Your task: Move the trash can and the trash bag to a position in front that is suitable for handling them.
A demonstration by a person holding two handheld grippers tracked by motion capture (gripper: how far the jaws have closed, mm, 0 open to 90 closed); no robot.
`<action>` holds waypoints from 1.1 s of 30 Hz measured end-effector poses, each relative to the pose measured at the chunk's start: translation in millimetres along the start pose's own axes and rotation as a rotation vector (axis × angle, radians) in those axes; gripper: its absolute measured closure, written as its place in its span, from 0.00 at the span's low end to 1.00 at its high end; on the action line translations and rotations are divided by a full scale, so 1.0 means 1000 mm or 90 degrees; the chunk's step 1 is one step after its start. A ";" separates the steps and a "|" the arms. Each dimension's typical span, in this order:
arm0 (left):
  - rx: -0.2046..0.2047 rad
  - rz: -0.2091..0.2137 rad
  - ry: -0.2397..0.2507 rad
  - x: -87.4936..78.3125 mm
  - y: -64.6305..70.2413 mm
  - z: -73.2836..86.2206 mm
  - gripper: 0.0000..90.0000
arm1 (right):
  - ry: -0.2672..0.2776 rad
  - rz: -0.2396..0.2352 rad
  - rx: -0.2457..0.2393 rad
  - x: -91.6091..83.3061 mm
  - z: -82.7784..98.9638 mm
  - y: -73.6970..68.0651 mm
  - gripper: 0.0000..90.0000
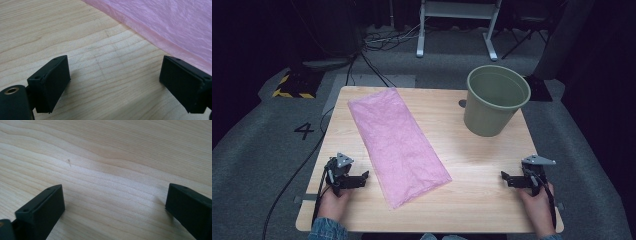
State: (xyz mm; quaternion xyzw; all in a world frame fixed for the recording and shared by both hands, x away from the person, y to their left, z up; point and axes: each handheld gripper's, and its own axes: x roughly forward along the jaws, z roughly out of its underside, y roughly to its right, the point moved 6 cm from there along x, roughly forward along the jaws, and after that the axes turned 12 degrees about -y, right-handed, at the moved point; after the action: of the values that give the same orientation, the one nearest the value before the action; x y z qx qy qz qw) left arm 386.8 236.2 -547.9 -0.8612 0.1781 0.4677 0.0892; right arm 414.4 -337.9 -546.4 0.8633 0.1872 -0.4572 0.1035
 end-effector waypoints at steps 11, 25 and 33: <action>-0.008 0.022 0.019 -0.015 -0.001 -0.006 0.39 | 0.007 -0.002 -0.053 -0.010 -0.003 -0.010 0.53; 0.005 0.065 0.070 -0.036 0.013 -0.015 0.43 | 0.042 -0.046 -0.075 -0.048 -0.048 -0.015 0.56; 0.027 0.052 0.063 -0.037 0.015 -0.008 0.43 | 0.060 -0.056 -0.109 -0.070 -0.091 -0.023 0.56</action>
State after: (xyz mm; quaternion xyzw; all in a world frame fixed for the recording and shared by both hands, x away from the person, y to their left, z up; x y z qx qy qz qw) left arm 368.1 227.8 -512.5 -0.8732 0.2273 0.4237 0.0789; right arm 437.0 -301.0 -437.5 0.8626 0.2681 -0.4027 0.1480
